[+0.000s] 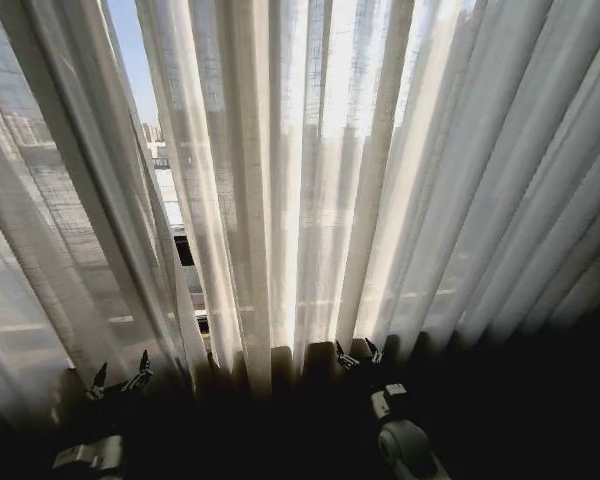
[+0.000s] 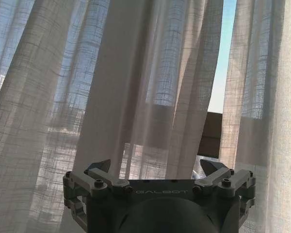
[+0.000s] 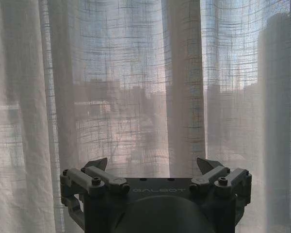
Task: Open the curtains by pulling them apart, changing their state from closed to fully open.
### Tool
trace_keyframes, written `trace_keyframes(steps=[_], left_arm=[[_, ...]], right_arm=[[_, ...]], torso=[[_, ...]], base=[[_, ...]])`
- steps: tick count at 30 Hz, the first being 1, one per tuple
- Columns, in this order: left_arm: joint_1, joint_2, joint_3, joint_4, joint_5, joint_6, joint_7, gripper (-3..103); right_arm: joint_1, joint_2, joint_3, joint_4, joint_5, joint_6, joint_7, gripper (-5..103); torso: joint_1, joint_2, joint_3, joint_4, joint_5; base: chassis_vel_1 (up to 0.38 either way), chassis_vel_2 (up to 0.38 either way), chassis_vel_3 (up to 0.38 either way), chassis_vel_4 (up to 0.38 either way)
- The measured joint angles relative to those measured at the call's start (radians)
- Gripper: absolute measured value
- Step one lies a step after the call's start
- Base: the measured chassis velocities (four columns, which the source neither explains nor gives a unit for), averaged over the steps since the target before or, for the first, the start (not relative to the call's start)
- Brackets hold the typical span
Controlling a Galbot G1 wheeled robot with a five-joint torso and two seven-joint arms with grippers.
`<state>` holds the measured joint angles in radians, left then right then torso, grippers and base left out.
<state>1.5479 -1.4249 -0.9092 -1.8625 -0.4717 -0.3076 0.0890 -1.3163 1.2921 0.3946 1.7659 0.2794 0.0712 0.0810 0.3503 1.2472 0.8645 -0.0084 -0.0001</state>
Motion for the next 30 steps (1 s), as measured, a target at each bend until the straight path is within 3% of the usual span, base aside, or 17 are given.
trace_keyframes(steps=[9, 14, 20, 30], left_arm=[[-0.001, 0.000, 0.000, 0.000, 0.000, 0.000, 0.000, 100], [0.000, 0.000, 0.000, 0.000, 0.000, 0.000, 0.000, 100], [0.000, 0.000, 0.000, 0.000, 0.000, 0.000, 0.000, 100], [0.000, 0.000, 0.000, 0.000, 0.000, 0.000, 0.000, 100]], right_arm=[[0.029, -0.015, 0.021, -0.028, -0.024, 0.017, 0.026, 100], [0.058, -0.016, 0.022, -0.069, -0.077, 0.007, 0.095, 100], [0.108, -0.014, 0.029, -0.129, -0.060, 0.008, 0.176, 100], [0.222, -0.041, 0.000, -0.232, -0.022, 0.026, 0.189, 100]], torso=[[0.001, 0.000, 0.000, -0.0001, -0.0004], [-0.001, 0.000, 0.000, 0.0003, -0.0002], [-0.002, 0.001, -0.001, 0.0000, 0.0003], [0.000, 0.000, 0.000, 0.0003, 0.0000]], base=[[-0.276, 0.256, 0.273, -0.256], [-0.029, 0.045, 0.031, -0.040], [0.022, -0.043, -0.034, 0.041], [0.007, -0.012, -0.002, 0.012]])
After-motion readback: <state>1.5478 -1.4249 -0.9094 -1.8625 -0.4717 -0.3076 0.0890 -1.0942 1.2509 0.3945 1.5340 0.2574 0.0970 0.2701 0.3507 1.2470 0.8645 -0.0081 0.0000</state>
